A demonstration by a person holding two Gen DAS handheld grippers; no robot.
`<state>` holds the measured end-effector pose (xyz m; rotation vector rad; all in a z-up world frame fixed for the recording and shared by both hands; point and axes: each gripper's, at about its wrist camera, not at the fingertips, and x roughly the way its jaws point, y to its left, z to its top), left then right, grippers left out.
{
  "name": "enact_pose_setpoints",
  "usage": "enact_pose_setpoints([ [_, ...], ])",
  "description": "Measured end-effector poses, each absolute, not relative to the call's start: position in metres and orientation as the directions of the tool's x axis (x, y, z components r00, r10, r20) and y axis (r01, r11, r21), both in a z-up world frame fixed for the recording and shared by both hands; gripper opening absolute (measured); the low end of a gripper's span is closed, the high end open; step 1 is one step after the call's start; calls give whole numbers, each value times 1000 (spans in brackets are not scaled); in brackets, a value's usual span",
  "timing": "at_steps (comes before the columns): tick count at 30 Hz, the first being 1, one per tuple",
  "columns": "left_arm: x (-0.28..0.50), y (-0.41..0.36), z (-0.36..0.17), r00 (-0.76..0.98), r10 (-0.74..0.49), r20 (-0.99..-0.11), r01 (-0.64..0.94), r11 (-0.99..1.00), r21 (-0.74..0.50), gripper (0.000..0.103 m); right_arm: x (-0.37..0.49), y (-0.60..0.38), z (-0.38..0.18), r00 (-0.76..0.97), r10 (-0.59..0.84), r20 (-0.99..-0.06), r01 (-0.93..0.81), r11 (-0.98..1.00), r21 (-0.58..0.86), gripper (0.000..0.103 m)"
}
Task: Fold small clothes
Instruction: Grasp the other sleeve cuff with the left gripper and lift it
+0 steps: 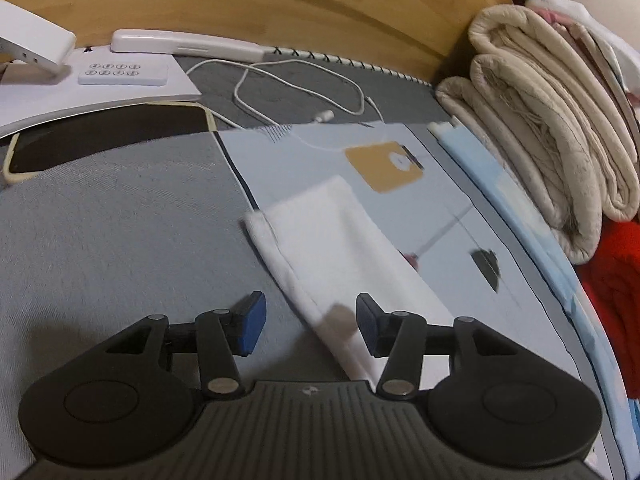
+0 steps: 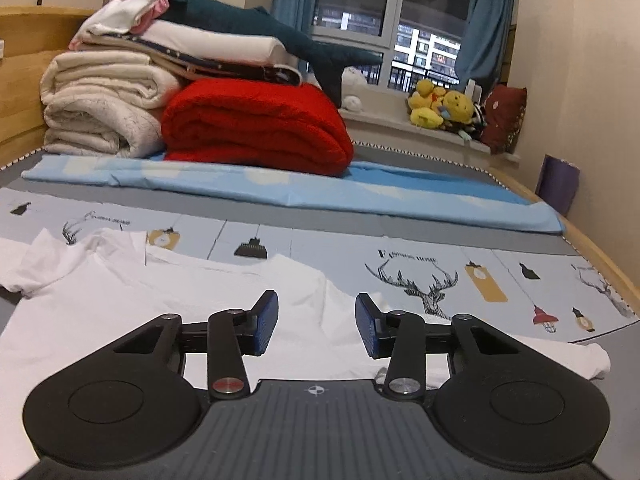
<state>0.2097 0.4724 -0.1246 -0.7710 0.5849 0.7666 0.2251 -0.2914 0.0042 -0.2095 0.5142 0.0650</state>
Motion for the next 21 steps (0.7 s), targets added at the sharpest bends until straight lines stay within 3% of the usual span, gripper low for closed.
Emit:
enact_pose_setpoints([
  [3, 222, 482, -128, 597, 408, -691, -770, 531, -352, 51, 229, -292, 0, 861, -2, -508, -114, 974, -197, 44],
  [6, 227, 489, -132, 565, 445, -694, -783, 553, -283, 3, 233, -295, -3, 854, -23, -520, -98, 974, -204, 43],
  [10, 202, 500, -124, 448, 598, -665, -882, 420, -215, 3, 238, -299, -5, 846, -52, -531, -63, 979, -195, 43],
  [16, 195, 507, -127, 514, 494, -702, -846, 428, -318, 10, 239, -293, -3, 849, -47, -526, -63, 980, -188, 43],
  [18, 193, 507, -126, 500, 503, -705, -854, 424, -303, 3, 238, -291, -3, 847, -42, -530, -70, 980, -189, 43],
  [21, 189, 501, -115, 508, 527, -682, -854, 414, -316, 3, 236, -289, -1, 843, -33, -538, -80, 980, -184, 43],
])
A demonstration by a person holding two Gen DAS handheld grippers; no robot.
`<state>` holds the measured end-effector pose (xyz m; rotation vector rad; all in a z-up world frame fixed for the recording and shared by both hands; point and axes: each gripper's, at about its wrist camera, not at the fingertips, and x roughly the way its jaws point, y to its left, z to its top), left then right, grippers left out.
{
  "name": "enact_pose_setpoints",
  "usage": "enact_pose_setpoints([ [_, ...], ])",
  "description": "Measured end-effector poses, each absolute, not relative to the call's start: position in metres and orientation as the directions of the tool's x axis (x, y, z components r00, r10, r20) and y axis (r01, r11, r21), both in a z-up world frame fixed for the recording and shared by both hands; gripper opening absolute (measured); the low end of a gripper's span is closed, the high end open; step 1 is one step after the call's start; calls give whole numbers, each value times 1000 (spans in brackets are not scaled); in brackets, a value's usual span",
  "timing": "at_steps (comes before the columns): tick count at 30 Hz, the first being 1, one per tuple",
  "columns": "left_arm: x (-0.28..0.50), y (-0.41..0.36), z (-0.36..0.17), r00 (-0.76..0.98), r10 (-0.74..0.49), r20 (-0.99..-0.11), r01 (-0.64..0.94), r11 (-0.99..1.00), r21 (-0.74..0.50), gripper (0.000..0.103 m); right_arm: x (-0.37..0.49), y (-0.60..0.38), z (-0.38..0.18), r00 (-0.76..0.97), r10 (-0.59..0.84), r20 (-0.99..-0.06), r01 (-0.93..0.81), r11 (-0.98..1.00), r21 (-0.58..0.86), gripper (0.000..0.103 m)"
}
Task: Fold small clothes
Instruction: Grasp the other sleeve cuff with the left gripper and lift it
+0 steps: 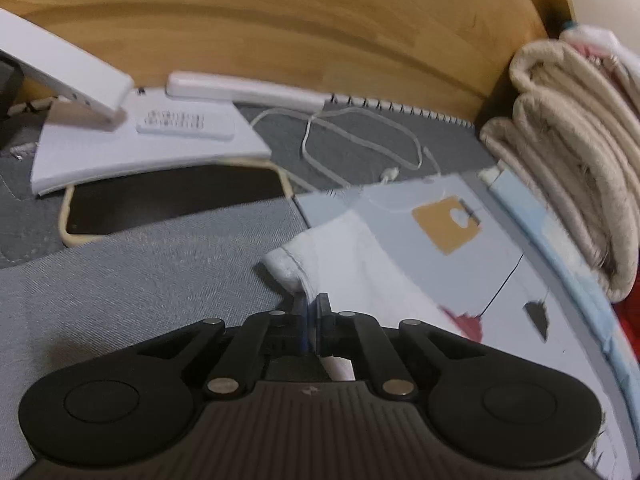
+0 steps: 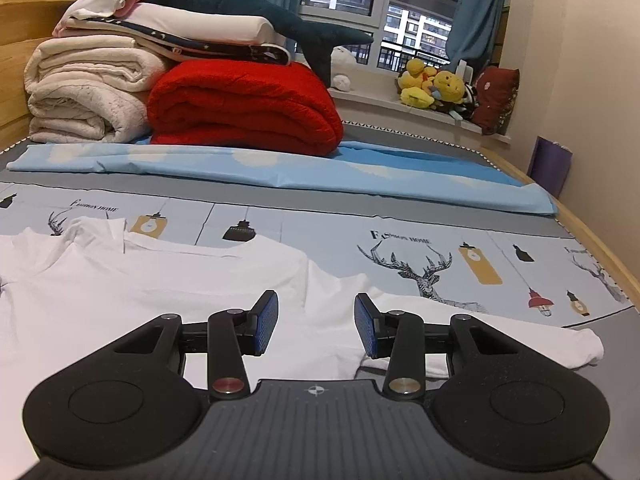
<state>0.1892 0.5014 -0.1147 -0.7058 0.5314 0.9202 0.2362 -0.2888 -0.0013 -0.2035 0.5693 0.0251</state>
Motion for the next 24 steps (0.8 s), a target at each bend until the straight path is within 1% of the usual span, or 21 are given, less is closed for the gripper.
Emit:
enact_pose_setpoints([
  [2, 195, 488, -96, 522, 554, -649, -843, 449, -296, 3, 234, -288, 0, 842, -31, -539, -85, 978, -188, 43],
  [4, 201, 468, -72, 575, 557, -599, -806, 514, -294, 3, 231, -289, 3, 843, -32, -538, -83, 979, -187, 43],
  [6, 208, 439, -46, 644, 536, -545, -747, 592, -301, 3, 228, -292, 5, 840, -40, -541, -69, 981, -181, 43],
  [8, 217, 402, -22, 717, 486, -500, -671, 675, -306, 3, 226, -295, 7, 834, -50, -549, -48, 986, -163, 43],
  [10, 226, 357, -3, 784, 414, -463, -580, 755, -307, 3, 221, -302, 8, 829, -39, -558, -27, 994, -109, 40],
  [12, 238, 303, 9, 839, 318, -441, -475, 824, -310, 3, 216, -308, 8, 820, -23, -572, -18, 998, -66, 27],
  [13, 246, 271, 15, 860, 261, -438, -418, 852, -314, 3, 212, -310, 7, 816, -18, -578, -15, 998, -53, 23],
  [15, 265, 207, 22, 882, 157, -444, -322, 890, -324, 3, 206, -312, 6, 809, -7, -587, -17, 999, -36, 14],
  [18, 287, 104, 26, 895, -67, -441, -108, 926, -361, 3, 197, -314, 4, 798, 10, -602, -33, 999, -27, 12],
  [19, 293, 73, 23, 876, -153, -457, -42, 920, -389, 4, 194, -314, 3, 794, 12, -608, -42, 999, -35, 12],
  [20, 301, 44, 15, 831, -247, -499, 12, 904, -427, 8, 193, -314, 2, 788, 16, -615, -53, 998, -42, 12],
  [21, 311, 19, 5, 750, -353, -559, 61, 879, -473, 29, 192, -315, 0, 779, 23, -627, -67, 997, -47, 13],
  [22, 318, 0, -5, 660, -443, -606, 103, 853, -512, 44, 193, -317, -2, 765, 34, -643, -84, 995, -47, 13],
  [23, 318, -14, -12, 597, -486, -639, 138, 846, -514, 43, 193, -319, -3, 755, 37, -655, -92, 994, -50, 13],
  [24, 311, -21, -10, 607, -443, -660, 152, 880, -451, 42, 194, -321, -5, 747, 32, -664, -92, 994, -55, 13],
])
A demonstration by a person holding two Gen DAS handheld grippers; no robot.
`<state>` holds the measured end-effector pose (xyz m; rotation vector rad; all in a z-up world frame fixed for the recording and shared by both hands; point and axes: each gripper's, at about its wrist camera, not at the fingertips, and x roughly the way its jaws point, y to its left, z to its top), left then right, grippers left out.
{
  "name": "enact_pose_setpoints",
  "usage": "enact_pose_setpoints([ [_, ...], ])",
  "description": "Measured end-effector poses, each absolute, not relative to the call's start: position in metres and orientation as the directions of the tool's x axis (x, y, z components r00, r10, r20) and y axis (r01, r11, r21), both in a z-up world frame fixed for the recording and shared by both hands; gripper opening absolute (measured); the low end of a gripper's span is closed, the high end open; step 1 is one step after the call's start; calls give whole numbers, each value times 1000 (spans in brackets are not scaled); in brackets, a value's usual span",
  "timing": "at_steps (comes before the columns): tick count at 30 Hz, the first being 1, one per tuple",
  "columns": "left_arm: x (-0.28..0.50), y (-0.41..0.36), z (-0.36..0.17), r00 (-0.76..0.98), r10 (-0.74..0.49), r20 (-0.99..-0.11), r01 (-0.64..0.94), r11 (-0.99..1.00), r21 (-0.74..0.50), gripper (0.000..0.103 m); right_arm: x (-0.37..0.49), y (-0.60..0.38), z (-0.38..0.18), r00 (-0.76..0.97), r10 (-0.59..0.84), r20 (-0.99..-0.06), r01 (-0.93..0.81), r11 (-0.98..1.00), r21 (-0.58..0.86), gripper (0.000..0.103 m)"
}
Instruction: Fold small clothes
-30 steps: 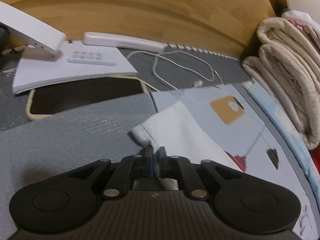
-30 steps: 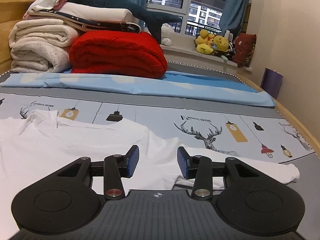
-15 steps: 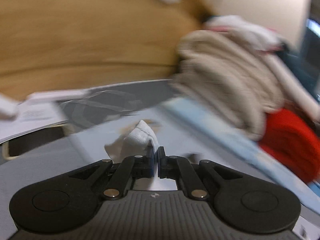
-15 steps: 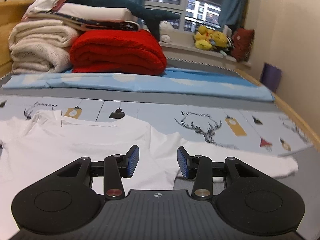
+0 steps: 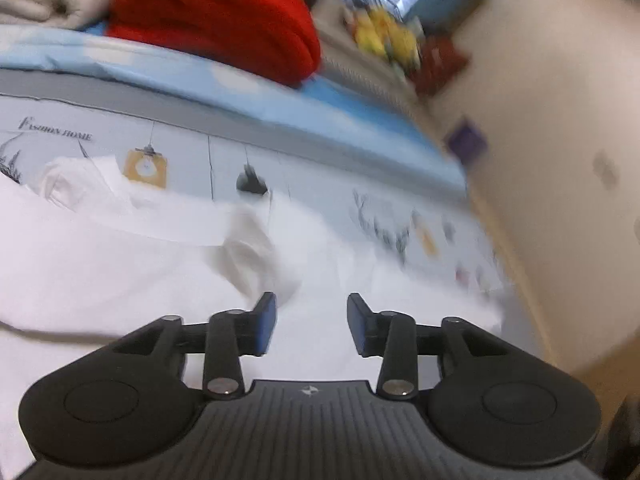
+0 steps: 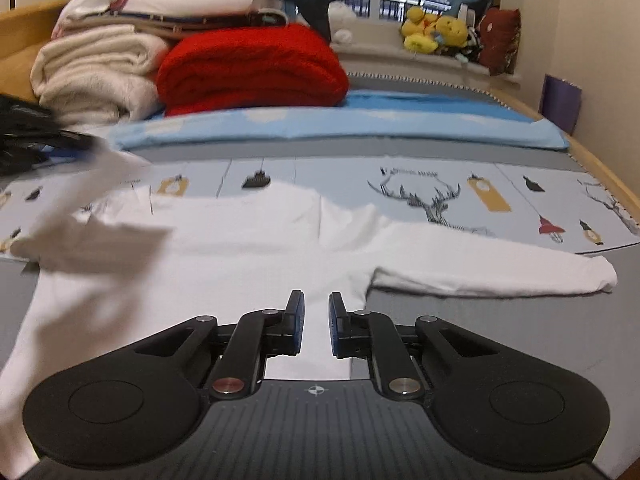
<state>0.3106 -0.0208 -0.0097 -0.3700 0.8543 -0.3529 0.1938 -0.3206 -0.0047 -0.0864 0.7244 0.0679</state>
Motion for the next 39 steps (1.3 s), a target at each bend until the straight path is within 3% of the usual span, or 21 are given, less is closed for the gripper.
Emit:
enact_pose_setpoints([
  [4, 273, 6, 10, 736, -209, -643, 112, 976, -189, 43, 198, -329, -8, 727, 44, -686, -73, 997, -13, 13],
  [8, 240, 55, 14, 757, -4, -654, -33, 998, -44, 44, 209, -330, -11, 719, 107, -686, -77, 994, 75, 13],
  [12, 217, 90, -16, 781, 145, -607, -158, 987, 32, 44, 232, -316, -14, 720, 193, -667, -118, 981, 156, 13],
  [14, 229, 98, -38, 663, 228, -713, -174, 973, 149, 40, 248, -307, -21, 698, 232, -678, -134, 972, 195, 13],
  [15, 231, 104, -41, 660, 253, -708, -197, 967, 162, 38, 258, -301, -28, 685, 244, -686, -130, 968, 214, 13],
  [20, 243, 128, -51, 655, 296, -695, -246, 953, 175, 39, 300, -277, -61, 624, 294, -724, -103, 949, 296, 16],
  [26, 250, 158, -51, 615, 272, -740, -339, 939, 64, 39, 331, -265, -88, 585, 297, -755, -27, 937, 347, 35],
  [31, 254, 150, -53, 627, 284, -725, -338, 938, 75, 39, 350, -254, -111, 519, 325, -791, -28, 931, 365, 35],
  [32, 255, 149, -53, 633, 288, -719, -341, 937, 75, 39, 352, -250, -115, 507, 324, -799, -37, 934, 355, 35],
  [36, 258, 150, -51, 644, 295, -706, -357, 932, 64, 39, 355, -236, -121, 511, 266, -818, -84, 962, 261, 7],
  [39, 261, 154, -51, 638, 298, -710, -378, 924, 48, 39, 354, -241, -101, 593, 269, -759, -103, 960, 260, 5],
])
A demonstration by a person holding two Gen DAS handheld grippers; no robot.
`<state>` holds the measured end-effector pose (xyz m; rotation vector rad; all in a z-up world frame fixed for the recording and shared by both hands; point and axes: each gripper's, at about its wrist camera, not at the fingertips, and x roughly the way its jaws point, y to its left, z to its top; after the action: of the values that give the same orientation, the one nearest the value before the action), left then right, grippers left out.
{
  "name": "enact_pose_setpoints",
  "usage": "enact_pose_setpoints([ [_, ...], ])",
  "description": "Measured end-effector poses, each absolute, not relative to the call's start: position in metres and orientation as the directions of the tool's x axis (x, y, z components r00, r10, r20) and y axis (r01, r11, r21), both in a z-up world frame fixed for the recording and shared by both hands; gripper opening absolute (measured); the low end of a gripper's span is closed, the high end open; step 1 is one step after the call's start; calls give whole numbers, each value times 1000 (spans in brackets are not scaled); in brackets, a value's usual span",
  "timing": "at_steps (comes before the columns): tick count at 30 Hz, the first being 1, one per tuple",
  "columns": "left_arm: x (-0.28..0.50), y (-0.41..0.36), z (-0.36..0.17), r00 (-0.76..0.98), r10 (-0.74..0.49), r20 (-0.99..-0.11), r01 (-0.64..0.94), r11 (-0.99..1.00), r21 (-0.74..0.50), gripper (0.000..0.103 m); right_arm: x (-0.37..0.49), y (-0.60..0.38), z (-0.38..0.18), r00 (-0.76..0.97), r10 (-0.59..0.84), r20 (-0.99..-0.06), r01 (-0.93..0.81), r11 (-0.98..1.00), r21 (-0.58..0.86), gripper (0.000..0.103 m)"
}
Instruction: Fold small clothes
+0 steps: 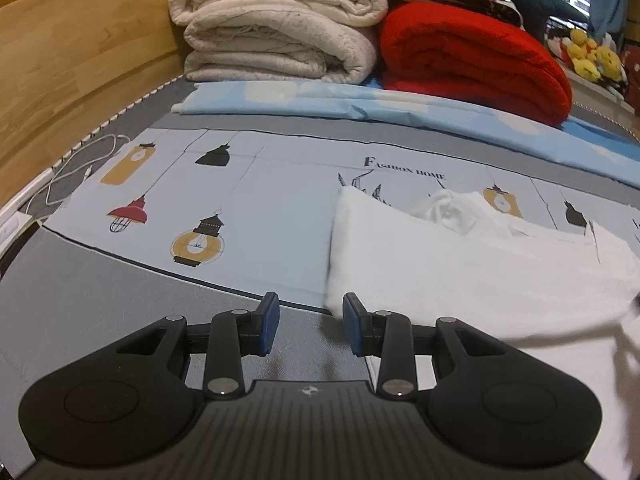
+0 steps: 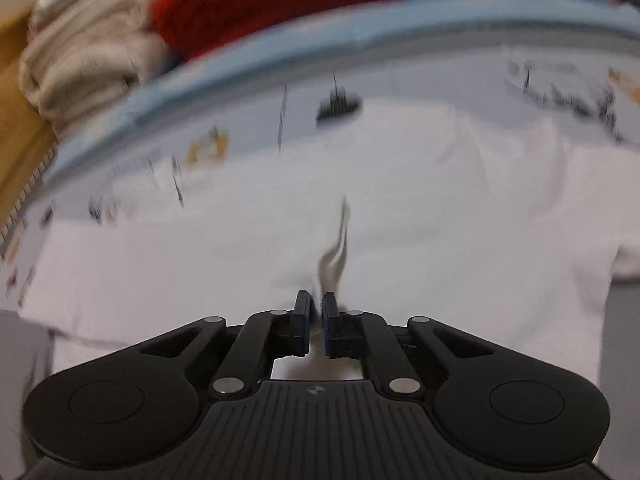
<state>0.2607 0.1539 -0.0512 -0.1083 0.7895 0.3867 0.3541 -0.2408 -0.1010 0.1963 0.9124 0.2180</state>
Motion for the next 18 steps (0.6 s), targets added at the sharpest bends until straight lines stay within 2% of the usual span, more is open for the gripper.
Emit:
enact_pose_setpoints([
  [5, 267, 158, -51, 634, 285, -719, -405, 914, 4, 39, 337, -281, -19, 814, 271, -513, -118, 943, 310, 4],
  [6, 269, 157, -52, 634, 276, -722, -402, 916, -3, 39, 336, -295, -16, 830, 262, -492, -110, 942, 317, 4],
  [7, 271, 156, -53, 634, 267, -726, -395, 919, -6, 39, 340, -307, -21, 825, 225, -519, -76, 953, 292, 4],
  [10, 276, 149, -55, 635, 246, -732, -369, 929, -8, 39, 358, -347, -59, 733, 41, -679, 108, 979, 176, 4],
  [12, 280, 145, -57, 641, 225, -734, -345, 938, -14, 39, 358, -369, -64, 730, 17, -683, 148, 972, 182, 4],
  [16, 290, 140, -63, 641, 174, -747, -311, 949, -45, 40, 351, -380, -48, 791, 84, -606, 78, 969, 236, 4],
  [18, 297, 137, -69, 628, 140, -765, -295, 953, -68, 40, 352, -379, -53, 777, 95, -622, 59, 973, 223, 4],
])
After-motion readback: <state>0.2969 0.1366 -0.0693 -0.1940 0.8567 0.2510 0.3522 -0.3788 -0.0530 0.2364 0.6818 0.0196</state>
